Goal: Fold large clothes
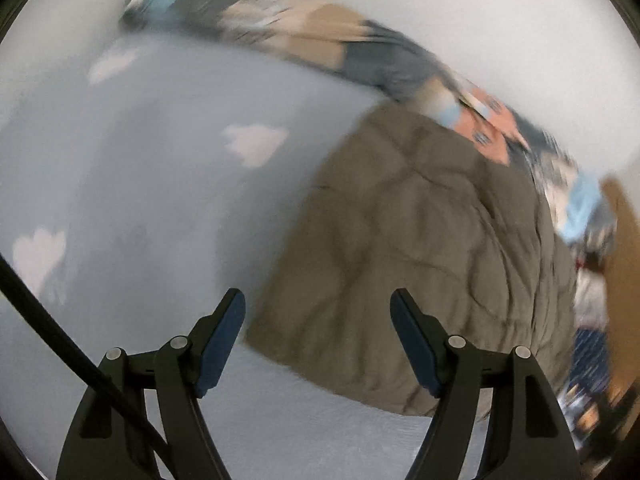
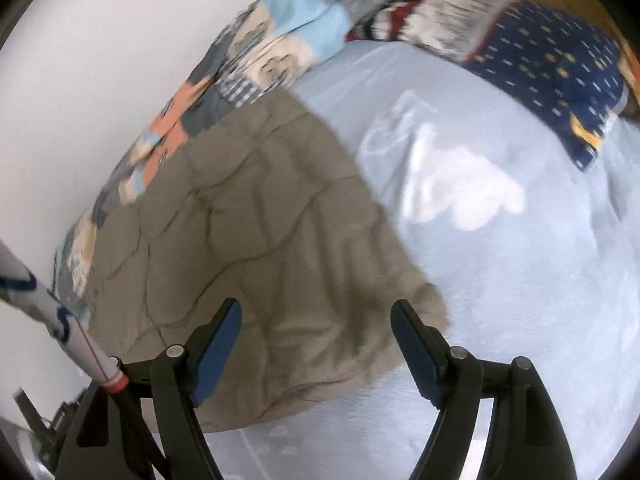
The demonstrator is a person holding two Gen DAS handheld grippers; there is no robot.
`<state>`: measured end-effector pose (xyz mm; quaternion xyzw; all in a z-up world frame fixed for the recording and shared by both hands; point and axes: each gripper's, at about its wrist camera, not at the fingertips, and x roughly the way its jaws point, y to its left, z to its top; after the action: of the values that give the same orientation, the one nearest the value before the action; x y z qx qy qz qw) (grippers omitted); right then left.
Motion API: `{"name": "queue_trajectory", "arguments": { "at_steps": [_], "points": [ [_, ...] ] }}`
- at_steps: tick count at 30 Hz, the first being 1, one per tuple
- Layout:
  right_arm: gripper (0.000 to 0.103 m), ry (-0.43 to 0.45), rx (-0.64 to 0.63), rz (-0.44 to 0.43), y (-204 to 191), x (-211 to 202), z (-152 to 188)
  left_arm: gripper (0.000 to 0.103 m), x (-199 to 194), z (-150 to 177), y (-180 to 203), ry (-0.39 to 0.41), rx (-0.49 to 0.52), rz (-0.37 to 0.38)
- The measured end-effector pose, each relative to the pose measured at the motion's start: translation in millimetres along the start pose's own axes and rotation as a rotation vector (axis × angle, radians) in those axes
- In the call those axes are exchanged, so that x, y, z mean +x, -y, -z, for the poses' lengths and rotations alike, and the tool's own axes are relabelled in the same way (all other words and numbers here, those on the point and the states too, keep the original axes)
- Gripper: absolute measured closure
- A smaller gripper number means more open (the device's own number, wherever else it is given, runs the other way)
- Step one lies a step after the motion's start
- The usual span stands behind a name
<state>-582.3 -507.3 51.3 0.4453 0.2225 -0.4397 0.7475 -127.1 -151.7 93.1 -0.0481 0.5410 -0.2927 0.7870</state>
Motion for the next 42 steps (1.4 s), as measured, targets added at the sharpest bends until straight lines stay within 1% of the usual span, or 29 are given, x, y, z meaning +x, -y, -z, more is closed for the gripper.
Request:
{"name": "queue_trajectory", "arguments": {
  "at_steps": [3,4,6,8,11,15,17,18,22,24,26,28,30,32,34,35,36,37,39,41,42],
  "points": [
    [0.022,0.006,0.105,0.000,27,-6,1,0.029,4,-6,-35,-0.055,-0.141,0.060],
    [0.022,0.003,0.147,-0.018,37,-6,3,0.029,6,-6,-46,-0.070,-0.187,0.081],
    [0.022,-0.013,0.176,-0.024,43,-4,4,0.029,9,-3,-56,-0.094,-0.232,0.113],
    [0.022,-0.017,0.209,-0.029,50,-3,9,0.029,14,2,-57,-0.120,-0.253,0.147],
    [0.022,-0.046,0.281,-0.083,62,4,16,0.029,23,9,-54,-0.144,-0.285,0.201],
    [0.022,-0.064,0.375,-0.170,72,15,26,0.029,34,14,-37,-0.128,-0.283,0.238],
    [0.022,-0.085,0.396,-0.201,73,23,28,0.029,36,15,-30,-0.102,-0.266,0.214],
    [0.022,-0.088,0.407,-0.204,74,26,30,0.029,39,16,-25,-0.088,-0.261,0.195],
    [0.022,-0.093,0.448,-0.218,76,40,37,0.027,45,20,-19,-0.063,-0.261,0.165],
    [0.022,-0.095,0.464,-0.221,77,49,37,0.025,47,20,-21,-0.060,-0.261,0.162],
    [0.022,-0.092,0.488,-0.236,77,58,38,0.024,48,21,-24,-0.056,-0.276,0.175],
    [0.022,-0.079,0.484,-0.237,75,64,36,0.023,50,21,-29,-0.063,-0.287,0.188],
    [0.021,-0.063,0.475,-0.251,71,70,34,0.023,53,20,-34,-0.068,-0.298,0.202],
    [0.021,-0.069,0.457,-0.243,65,77,30,0.023,58,19,-37,-0.069,-0.305,0.224],
    [0.031,-0.063,0.415,-0.217,57,76,27,0.023,60,18,-37,-0.064,-0.298,0.235],
    [0.039,-0.055,0.376,-0.195,51,72,26,0.029,60,17,-35,-0.058,-0.284,0.234],
    [0.046,-0.051,0.350,-0.182,48,72,23,0.039,58,15,-31,-0.048,-0.250,0.227],
    [0.049,-0.041,0.293,-0.151,40,68,20,0.044,55,13,-23,-0.033,-0.197,0.204],
    [0.060,-0.016,0.169,-0.083,23,60,15,0.060,44,11,-2,0.020,-0.069,0.137],
    [0.064,0.036,-0.020,0.025,-7,51,14,0.066,31,13,21,0.080,0.068,0.049],
    [0.065,0.057,-0.090,0.065,-19,47,15,0.068,26,15,31,0.108,0.130,0.002]
  ]
}}
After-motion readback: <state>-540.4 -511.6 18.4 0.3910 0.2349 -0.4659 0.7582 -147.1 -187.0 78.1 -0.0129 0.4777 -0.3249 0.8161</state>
